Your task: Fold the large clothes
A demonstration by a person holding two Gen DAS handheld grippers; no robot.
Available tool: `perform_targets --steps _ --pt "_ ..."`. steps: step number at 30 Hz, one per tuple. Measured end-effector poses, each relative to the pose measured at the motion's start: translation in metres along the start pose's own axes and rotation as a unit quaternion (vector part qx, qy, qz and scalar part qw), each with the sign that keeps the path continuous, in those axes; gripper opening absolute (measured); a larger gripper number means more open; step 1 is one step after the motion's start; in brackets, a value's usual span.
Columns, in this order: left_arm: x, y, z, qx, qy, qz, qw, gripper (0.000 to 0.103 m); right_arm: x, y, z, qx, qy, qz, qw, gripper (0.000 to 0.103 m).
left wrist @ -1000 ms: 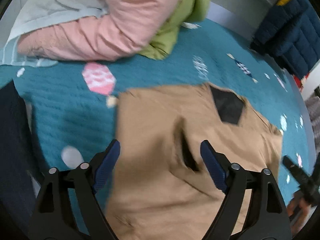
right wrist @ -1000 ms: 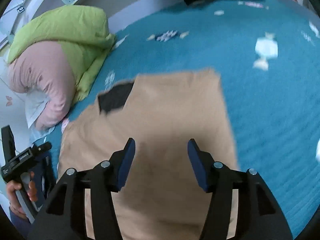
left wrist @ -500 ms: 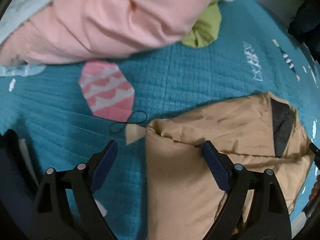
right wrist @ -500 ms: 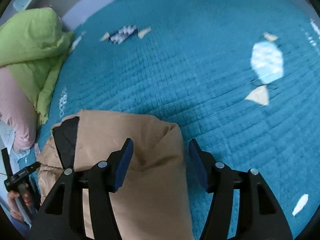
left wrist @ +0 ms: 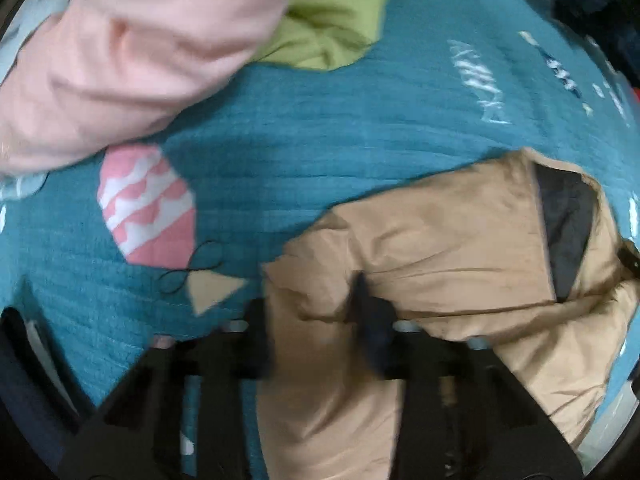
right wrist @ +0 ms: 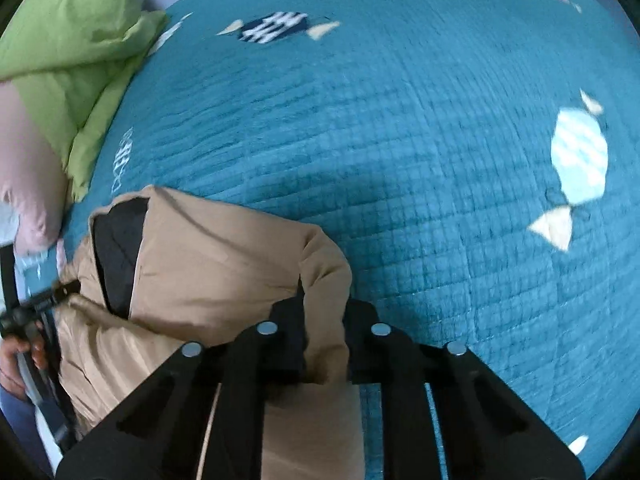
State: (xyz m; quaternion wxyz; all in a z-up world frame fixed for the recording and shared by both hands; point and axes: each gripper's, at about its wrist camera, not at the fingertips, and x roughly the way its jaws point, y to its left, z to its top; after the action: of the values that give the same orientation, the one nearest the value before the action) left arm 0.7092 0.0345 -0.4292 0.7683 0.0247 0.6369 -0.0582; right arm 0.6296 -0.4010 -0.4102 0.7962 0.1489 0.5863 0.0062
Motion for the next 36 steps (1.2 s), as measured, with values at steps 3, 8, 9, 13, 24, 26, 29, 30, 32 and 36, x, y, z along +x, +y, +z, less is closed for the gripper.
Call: perform_targets --steps 3,8,9,13,24,26,29,30,32,36 --pt "-0.014 -0.006 0.003 0.015 -0.032 0.019 0.9992 0.023 -0.013 0.006 0.003 -0.005 -0.037 -0.003 0.999 0.009" --pt "-0.069 -0.003 0.012 0.01 -0.115 -0.008 0.9933 0.021 -0.051 0.015 0.012 -0.012 -0.108 0.001 0.994 0.009" --pt "-0.078 -0.003 0.011 0.008 -0.125 -0.014 0.992 0.021 -0.059 0.017 0.011 -0.013 -0.119 0.003 0.993 0.009" --pt "-0.121 0.005 -0.004 0.017 -0.159 -0.043 0.9862 0.021 -0.097 0.025 -0.003 -0.029 -0.161 0.018 0.986 0.009" --pt "-0.206 0.013 -0.139 0.033 -0.208 -0.092 0.9731 0.021 -0.198 0.027 -0.112 -0.073 -0.196 0.058 0.976 0.009" --pt "-0.214 0.014 -0.171 0.029 -0.208 -0.103 0.9723 0.021 -0.213 0.025 -0.141 -0.078 -0.191 0.06 0.977 0.009" --pt "-0.216 0.011 -0.217 0.033 -0.203 -0.111 0.9723 0.021 -0.23 0.02 -0.187 -0.083 -0.172 0.063 0.979 0.009" --pt "-0.216 0.012 -0.234 0.036 -0.2 -0.112 0.9727 0.021 -0.233 0.017 -0.202 -0.084 -0.163 0.063 0.981 0.009" --pt "-0.212 0.015 -0.272 0.034 -0.186 -0.121 0.9745 0.021 -0.232 0.014 -0.235 -0.087 -0.131 0.065 0.985 0.009" --pt "-0.19 0.02 -0.331 0.027 -0.153 -0.128 0.9795 0.021 -0.214 0.005 -0.294 -0.088 -0.069 0.041 0.993 0.009"
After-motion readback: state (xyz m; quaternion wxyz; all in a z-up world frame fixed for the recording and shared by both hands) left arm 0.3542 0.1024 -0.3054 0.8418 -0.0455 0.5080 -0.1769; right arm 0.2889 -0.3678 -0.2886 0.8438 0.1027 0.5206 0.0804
